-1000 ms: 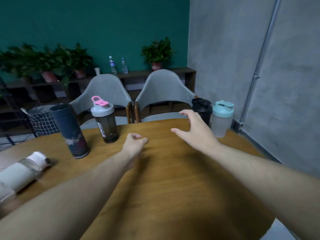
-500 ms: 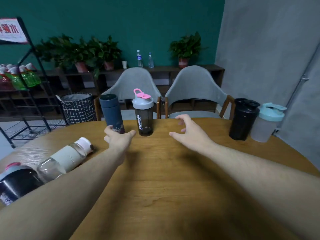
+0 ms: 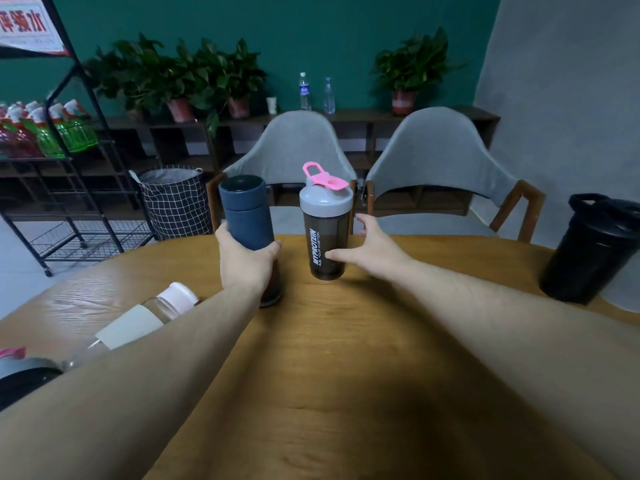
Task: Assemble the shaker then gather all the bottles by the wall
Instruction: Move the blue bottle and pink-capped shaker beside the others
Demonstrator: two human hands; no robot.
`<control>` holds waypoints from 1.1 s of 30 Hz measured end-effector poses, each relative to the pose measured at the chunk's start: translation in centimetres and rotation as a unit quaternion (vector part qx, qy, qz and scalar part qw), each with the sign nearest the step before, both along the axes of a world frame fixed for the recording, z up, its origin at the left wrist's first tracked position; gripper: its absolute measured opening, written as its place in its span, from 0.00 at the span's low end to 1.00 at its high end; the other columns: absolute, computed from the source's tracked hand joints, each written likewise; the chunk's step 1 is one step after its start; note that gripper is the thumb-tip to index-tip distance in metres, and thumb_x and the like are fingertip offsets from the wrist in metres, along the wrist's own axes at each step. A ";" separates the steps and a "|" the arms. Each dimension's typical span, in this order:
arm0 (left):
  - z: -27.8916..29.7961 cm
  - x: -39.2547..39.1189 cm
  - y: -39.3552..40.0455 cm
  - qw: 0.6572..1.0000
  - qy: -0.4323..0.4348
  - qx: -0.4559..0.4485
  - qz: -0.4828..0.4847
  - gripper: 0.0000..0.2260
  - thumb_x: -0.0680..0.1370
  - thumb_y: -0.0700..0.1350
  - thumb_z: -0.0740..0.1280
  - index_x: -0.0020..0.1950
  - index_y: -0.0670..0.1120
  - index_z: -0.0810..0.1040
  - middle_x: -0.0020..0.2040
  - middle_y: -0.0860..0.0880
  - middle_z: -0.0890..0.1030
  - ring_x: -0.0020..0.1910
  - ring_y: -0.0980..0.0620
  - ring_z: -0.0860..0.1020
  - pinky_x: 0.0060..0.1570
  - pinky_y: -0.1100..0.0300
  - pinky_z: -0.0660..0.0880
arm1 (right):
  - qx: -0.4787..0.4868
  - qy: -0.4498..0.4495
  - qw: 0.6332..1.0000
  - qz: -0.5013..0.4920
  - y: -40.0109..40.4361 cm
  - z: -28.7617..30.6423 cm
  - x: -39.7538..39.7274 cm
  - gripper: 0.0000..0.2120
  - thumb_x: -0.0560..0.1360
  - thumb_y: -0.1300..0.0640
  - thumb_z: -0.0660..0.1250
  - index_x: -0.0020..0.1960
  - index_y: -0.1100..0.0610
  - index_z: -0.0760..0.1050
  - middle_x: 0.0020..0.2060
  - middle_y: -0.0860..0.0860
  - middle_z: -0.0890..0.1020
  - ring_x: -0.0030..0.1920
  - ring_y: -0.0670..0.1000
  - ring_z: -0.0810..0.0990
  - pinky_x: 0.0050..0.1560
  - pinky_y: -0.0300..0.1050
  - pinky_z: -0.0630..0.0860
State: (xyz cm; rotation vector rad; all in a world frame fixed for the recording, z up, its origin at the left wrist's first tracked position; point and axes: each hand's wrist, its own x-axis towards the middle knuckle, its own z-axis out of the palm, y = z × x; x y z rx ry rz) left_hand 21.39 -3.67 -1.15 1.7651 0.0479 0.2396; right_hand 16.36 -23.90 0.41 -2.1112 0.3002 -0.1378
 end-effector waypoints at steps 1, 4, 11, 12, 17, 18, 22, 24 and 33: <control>-0.1 0.2 0.1 1.000 -0.002 0.004 -0.001 0.38 0.71 0.45 0.79 0.75 0.49 0.61 0.68 0.47 0.75 0.65 0.46 0.75 0.67 0.46 0.73 | 0.012 -0.007 1.000 -0.002 0.1 0.0 0.6 0.50 0.69 0.50 0.80 0.81 0.52 0.52 0.77 0.53 0.66 0.75 0.54 0.67 0.70 0.47 0.64; -0.4 1.3 0.5 1.000 -0.005 0.014 -0.003 0.37 0.70 0.48 0.81 0.71 0.49 0.64 0.66 0.48 0.76 0.62 0.47 0.77 0.65 0.46 0.75 | 0.058 -0.036 0.998 -0.012 0.8 -0.4 3.0 0.49 0.67 0.54 0.81 0.79 0.53 0.55 0.73 0.52 0.71 0.73 0.54 0.70 0.70 0.48 0.67; -0.8 1.9 1.0 0.999 -0.036 0.028 -0.022 0.34 0.68 0.48 0.82 0.67 0.51 0.66 0.63 0.50 0.78 0.60 0.49 0.79 0.63 0.47 0.77 | 0.084 -0.079 0.992 -0.048 1.7 -1.4 5.2 0.45 0.63 0.50 0.83 0.73 0.54 0.63 0.65 0.51 0.78 0.65 0.53 0.76 0.65 0.51 0.74; -0.7 1.7 1.0 0.999 -0.038 0.027 -0.026 0.33 0.67 0.48 0.82 0.66 0.52 0.67 0.62 0.50 0.79 0.60 0.49 0.79 0.62 0.47 0.77 | 0.083 -0.084 0.992 -0.051 1.7 -1.4 5.0 0.44 0.63 0.50 0.83 0.72 0.54 0.63 0.64 0.50 0.78 0.64 0.52 0.77 0.64 0.50 0.75; 0.4 0.2 0.3 0.998 -0.036 0.013 -0.053 0.32 0.68 0.49 0.82 0.65 0.54 0.69 0.61 0.52 0.80 0.59 0.51 0.79 0.61 0.51 0.78 | 0.077 -0.111 0.988 -0.069 1.1 -0.6 2.9 0.43 0.62 0.50 0.83 0.70 0.55 0.64 0.63 0.49 0.79 0.64 0.51 0.78 0.65 0.51 0.76; 0.9 -0.3 0.1 0.997 -0.038 0.011 -0.064 0.33 0.68 0.48 0.82 0.67 0.54 0.69 0.61 0.52 0.79 0.60 0.52 0.79 0.60 0.52 0.78 | 0.077 -0.116 0.988 -0.074 0.8 -0.2 2.3 0.43 0.63 0.50 0.83 0.70 0.55 0.64 0.63 0.49 0.79 0.64 0.51 0.77 0.65 0.51 0.75; 2.8 -3.0 -1.7 0.992 -0.048 0.020 -0.111 0.35 0.69 0.47 0.81 0.71 0.51 0.68 0.60 0.54 0.77 0.59 0.53 0.77 0.57 0.57 0.76 | 0.068 -0.125 0.985 -0.093 -0.9 1.8 -1.2 0.43 0.63 0.50 0.83 0.69 0.55 0.64 0.63 0.49 0.78 0.64 0.51 0.77 0.65 0.51 0.75; 3.7 -4.9 -3.2 0.989 -0.047 0.018 -0.138 0.33 0.69 0.47 0.81 0.69 0.51 0.68 0.57 0.57 0.77 0.59 0.53 0.77 0.54 0.58 0.76 | 0.060 -0.131 0.984 -0.105 -2.0 3.1 -3.7 0.42 0.64 0.50 0.83 0.69 0.55 0.63 0.63 0.50 0.78 0.64 0.51 0.77 0.63 0.49 0.76; 4.9 -12.9 -11.4 0.974 -0.033 0.005 -0.225 0.35 0.69 0.47 0.81 0.71 0.50 0.67 0.61 0.52 0.77 0.60 0.51 0.77 0.57 0.54 0.78 | 0.024 -0.145 0.976 -0.162 -8.4 5.7 -14.9 0.42 0.65 0.49 0.82 0.70 0.56 0.63 0.59 0.48 0.76 0.60 0.49 0.75 0.55 0.44 0.74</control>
